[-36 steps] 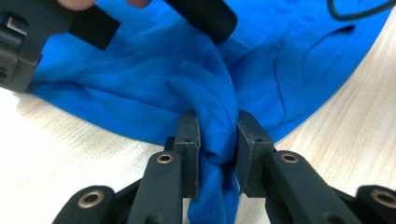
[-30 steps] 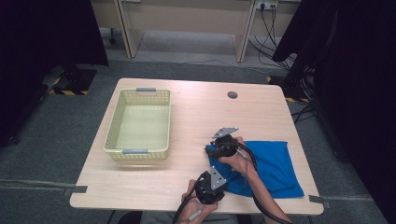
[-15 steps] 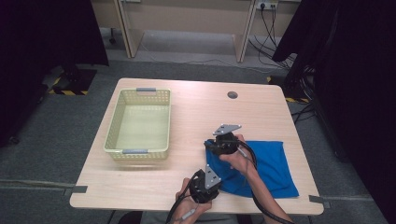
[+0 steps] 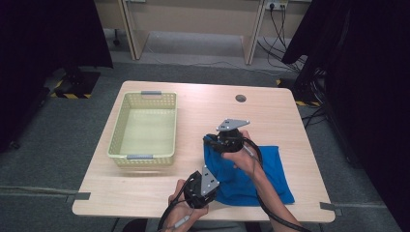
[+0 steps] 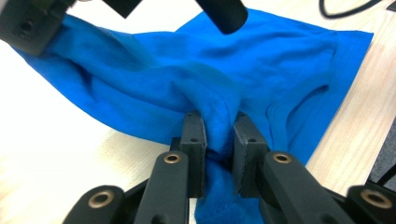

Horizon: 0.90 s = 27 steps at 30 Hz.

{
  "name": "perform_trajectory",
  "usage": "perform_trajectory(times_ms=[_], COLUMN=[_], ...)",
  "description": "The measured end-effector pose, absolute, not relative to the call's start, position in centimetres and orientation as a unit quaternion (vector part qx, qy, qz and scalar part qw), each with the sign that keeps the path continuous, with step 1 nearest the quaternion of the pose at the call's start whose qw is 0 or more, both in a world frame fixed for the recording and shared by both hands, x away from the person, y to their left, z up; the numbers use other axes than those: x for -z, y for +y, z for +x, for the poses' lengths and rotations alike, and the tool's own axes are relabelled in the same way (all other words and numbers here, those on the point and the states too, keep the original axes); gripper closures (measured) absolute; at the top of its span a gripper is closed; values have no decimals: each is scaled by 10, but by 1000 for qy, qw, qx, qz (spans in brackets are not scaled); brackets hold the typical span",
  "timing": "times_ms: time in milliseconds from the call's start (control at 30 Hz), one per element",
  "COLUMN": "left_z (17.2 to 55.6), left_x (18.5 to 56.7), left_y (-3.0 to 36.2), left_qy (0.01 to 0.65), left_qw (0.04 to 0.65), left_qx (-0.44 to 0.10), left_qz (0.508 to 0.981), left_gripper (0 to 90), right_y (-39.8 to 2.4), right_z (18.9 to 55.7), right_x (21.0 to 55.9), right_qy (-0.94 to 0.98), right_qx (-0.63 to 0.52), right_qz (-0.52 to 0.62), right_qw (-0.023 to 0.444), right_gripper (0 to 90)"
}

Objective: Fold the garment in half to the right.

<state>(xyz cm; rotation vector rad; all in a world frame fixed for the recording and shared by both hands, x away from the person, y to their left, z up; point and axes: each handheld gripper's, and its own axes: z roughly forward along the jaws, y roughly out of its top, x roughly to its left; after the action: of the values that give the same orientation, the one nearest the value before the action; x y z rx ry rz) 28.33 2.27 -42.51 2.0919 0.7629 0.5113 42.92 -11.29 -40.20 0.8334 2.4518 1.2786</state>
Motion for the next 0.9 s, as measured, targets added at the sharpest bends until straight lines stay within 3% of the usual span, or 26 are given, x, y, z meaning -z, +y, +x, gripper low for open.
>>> perform_trajectory(times_ms=[533,900], left_z=[287,296], left_x=[400,407], left_y=[-22,-59], left_qy=[260,241], left_qw=[437,435], left_qx=[-208,-182], left_qz=[836,849], left_gripper=[783,786], right_y=[-162,-229], right_z=[421,419], right_x=[375,397], right_qy=[805,774], right_qx=[-485,-488], right_qz=[309,374], right_qw=[144,151], right_gripper=[763,764])
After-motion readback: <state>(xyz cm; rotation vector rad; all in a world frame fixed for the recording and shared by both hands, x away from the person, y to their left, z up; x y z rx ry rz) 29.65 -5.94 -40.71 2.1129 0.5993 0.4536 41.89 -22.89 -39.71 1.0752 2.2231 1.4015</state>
